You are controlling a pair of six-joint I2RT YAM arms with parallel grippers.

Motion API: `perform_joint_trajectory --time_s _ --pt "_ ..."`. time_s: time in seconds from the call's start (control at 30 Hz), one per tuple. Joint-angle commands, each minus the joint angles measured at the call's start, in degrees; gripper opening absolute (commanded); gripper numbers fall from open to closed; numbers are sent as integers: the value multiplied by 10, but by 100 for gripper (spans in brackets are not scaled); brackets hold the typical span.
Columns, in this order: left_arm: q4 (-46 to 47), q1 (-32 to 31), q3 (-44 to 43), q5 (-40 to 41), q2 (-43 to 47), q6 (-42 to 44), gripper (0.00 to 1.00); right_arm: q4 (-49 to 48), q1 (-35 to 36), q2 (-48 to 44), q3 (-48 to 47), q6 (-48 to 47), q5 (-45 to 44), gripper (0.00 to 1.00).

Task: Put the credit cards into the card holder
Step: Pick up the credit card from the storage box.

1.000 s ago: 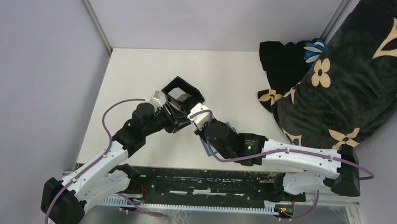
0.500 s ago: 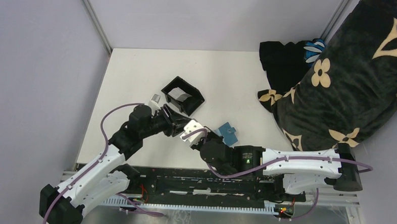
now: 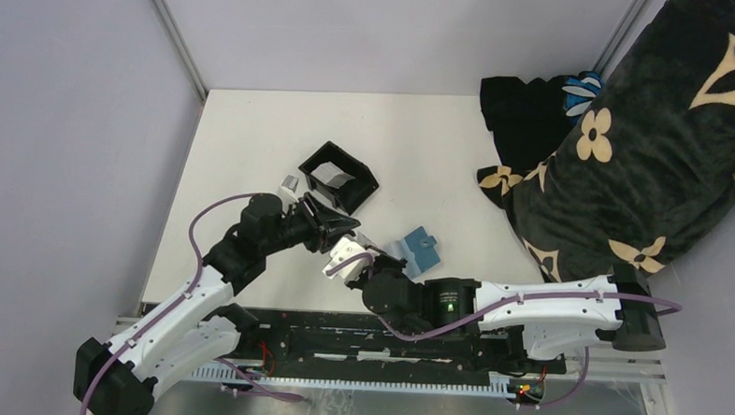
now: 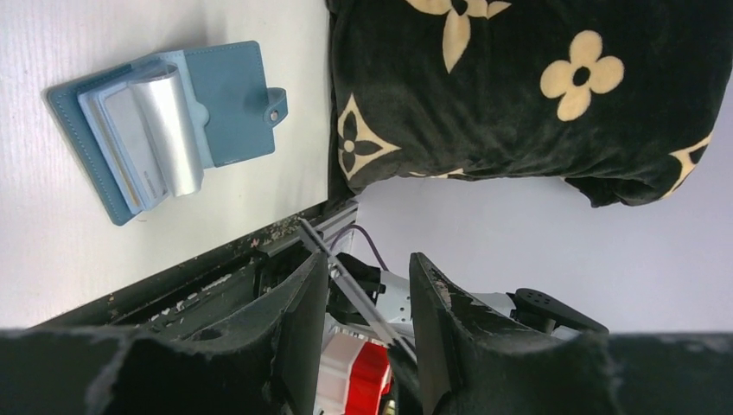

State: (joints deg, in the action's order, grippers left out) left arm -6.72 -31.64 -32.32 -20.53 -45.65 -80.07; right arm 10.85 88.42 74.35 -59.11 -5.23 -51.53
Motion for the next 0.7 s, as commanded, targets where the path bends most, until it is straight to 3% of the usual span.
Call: perform_joint_trajectory --time_s 0.0,0.67 --pt "40 -2 -15 -31 -9 -25 47 -25 9 17 -23 -24 -10 1" --pt "69 -2 -2 -87 -14 -22 46 -80 19 50 -26 -102 -21 1"
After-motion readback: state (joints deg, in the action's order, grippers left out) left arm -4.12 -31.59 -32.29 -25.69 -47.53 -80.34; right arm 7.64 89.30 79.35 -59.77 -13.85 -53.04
